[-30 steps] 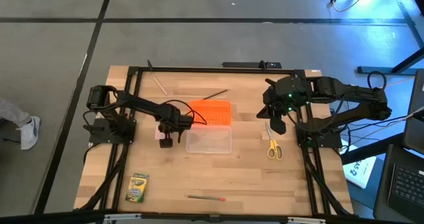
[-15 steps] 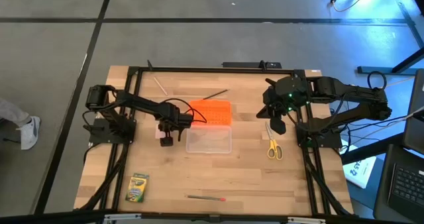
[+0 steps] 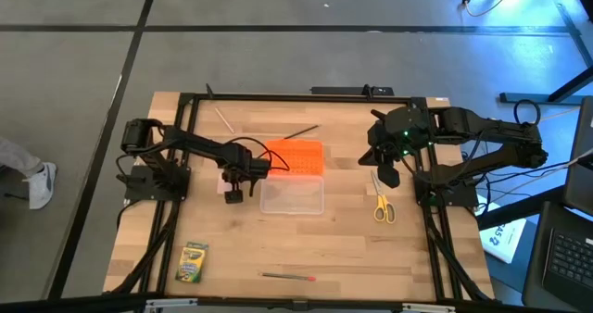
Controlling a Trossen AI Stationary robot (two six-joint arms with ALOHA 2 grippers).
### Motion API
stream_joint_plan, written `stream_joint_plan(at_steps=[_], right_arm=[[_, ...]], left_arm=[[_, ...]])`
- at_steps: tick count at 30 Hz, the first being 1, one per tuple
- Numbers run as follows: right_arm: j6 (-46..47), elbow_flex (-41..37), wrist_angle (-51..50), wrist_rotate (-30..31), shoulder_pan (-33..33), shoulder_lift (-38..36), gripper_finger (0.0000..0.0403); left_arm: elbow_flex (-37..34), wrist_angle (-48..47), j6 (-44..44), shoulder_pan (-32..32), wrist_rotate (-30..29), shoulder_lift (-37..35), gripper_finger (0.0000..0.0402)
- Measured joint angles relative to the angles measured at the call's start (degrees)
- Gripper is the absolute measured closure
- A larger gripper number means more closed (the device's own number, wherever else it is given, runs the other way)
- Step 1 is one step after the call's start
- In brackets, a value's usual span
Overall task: Pack school essentials
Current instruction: Put the pink sticky notes into the supply box
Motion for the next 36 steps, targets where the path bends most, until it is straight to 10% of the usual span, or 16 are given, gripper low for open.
stream_joint_plan(at_steps=[36], right_arm=[[0.00, 0.00, 0.00, 0.00, -0.02, 0.00, 0.0382]], left_arm=[[-2.63, 4.20, -1.21, -0.65, -0.28, 0.15, 0.0005]])
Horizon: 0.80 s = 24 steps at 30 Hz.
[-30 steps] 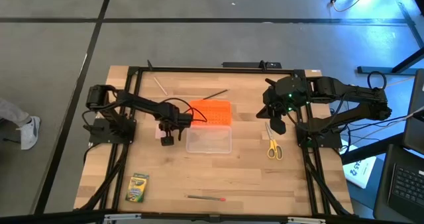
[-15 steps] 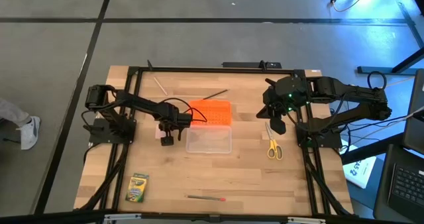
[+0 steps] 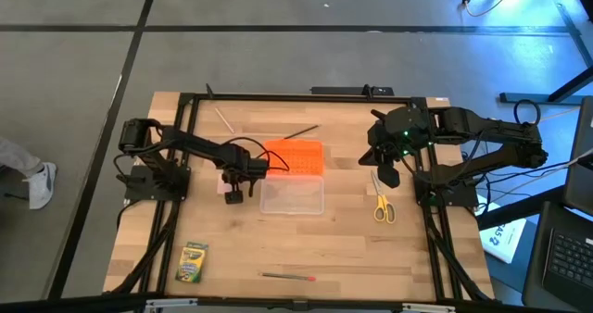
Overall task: Pack school essentials
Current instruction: Put the pink sticky notes into the supply box
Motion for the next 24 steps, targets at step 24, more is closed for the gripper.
stream_joint_plan(at_steps=[24], right_arm=[[0.00, 0.00, -0.01, 0.00, 0.02, 0.00, 0.0382]], left_arm=[[-0.02, 0.38, -1.32, -0.40, 0.35, 0.04, 0.0045]])
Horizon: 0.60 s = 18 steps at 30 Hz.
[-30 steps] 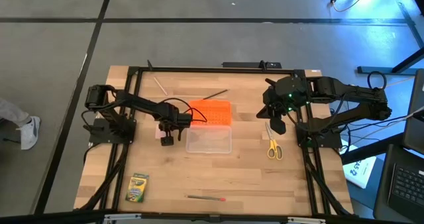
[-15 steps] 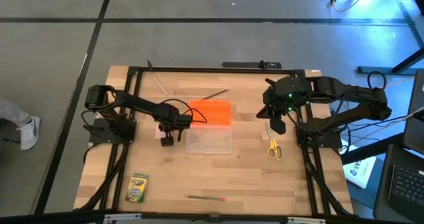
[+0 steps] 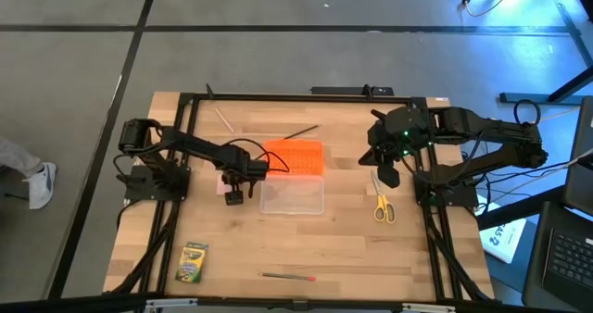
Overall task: Pack school essentials
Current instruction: Put the pink sticky notes into the supply box
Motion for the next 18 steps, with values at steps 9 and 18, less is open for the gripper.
stream_joint_plan(at_steps=[9, 18], right_arm=[[0.00, 0.00, 0.00, 0.00, 0.00, 0.00, 0.0382], [0.00, 0.00, 0.07, 0.00, -0.01, 0.00, 0.0382]], left_arm=[[0.22, 0.85, -0.83, -0.02, -0.56, -2.25, 0.0060], [0.66, -1.50, -4.44, 0.02, -0.26, -9.91, 0.0063]])
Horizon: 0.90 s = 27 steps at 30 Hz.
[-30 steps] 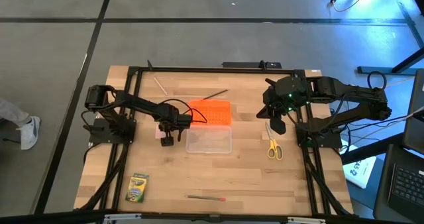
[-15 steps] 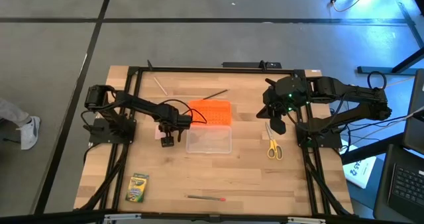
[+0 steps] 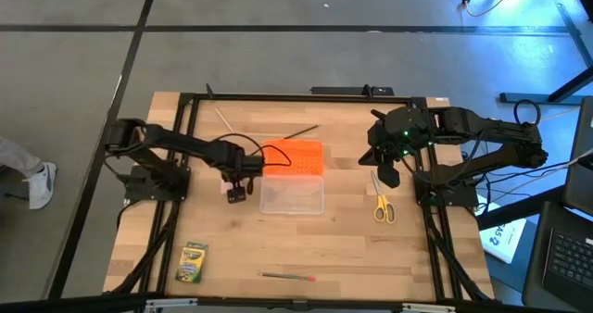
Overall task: Pack school essentials
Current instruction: Put the pink sticky notes into the supply box
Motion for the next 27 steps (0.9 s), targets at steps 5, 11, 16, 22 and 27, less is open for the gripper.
stream_joint_plan(at_steps=[5, 11, 16, 22, 27], right_arm=[[0.00, 0.00, 0.04, 0.00, 0.01, 0.02, 0.0382], [0.00, 0.00, 0.07, 0.02, -0.01, 0.02, 0.0382], [0.00, 0.00, 0.09, 0.00, 0.01, 0.02, 0.0382], [0.00, 0.00, 0.08, 0.02, -0.01, 0.02, 0.0382], [0.00, 0.01, 0.09, 0.00, -0.01, 0.02, 0.0382]], left_arm=[[-0.04, -3.82, -3.37, -0.02, 1.72, -6.04, 0.0063], [2.54, -6.38, -6.18, -1.46, 1.98, -10.87, 0.0063], [8.15, -7.40, -6.34, -3.32, -0.28, -10.01, 0.0063], [14.07, -6.76, -7.00, -4.04, -1.18, -8.84, 0.0063], [14.93, -0.89, -6.31, -4.10, -1.62, -8.57, 0.0063]])
